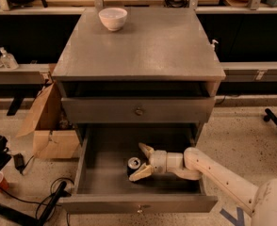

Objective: Place pepsi can into middle drawer

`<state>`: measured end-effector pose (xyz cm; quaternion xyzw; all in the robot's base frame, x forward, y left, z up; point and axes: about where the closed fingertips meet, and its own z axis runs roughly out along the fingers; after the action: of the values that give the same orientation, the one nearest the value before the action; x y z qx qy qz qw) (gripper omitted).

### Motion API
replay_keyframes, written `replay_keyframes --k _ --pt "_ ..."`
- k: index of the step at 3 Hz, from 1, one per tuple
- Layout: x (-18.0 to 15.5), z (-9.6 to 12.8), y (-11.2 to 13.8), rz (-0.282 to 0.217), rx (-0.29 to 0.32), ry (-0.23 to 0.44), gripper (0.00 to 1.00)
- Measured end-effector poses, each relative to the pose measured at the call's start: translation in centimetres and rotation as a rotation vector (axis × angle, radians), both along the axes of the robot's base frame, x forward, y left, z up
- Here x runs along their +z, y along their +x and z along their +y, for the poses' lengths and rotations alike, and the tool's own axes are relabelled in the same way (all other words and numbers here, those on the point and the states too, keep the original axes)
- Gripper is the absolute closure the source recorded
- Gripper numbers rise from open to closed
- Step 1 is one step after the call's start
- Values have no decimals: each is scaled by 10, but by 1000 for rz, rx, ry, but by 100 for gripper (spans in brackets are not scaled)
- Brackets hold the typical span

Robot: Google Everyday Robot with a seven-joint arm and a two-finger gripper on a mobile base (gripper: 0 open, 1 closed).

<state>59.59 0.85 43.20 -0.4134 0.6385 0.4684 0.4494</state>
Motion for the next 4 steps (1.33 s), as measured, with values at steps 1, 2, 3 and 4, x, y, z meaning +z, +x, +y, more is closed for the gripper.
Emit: replay_keyframes --k 1,2,3,4 --pt "20 -5 2 -7 7 -5 0" --pt "77 -33 -15 48 64 -51 0" --pt "138 -60 -28 91 111 -117 0" --pt "230 -95 -44 98 94 -229 0"
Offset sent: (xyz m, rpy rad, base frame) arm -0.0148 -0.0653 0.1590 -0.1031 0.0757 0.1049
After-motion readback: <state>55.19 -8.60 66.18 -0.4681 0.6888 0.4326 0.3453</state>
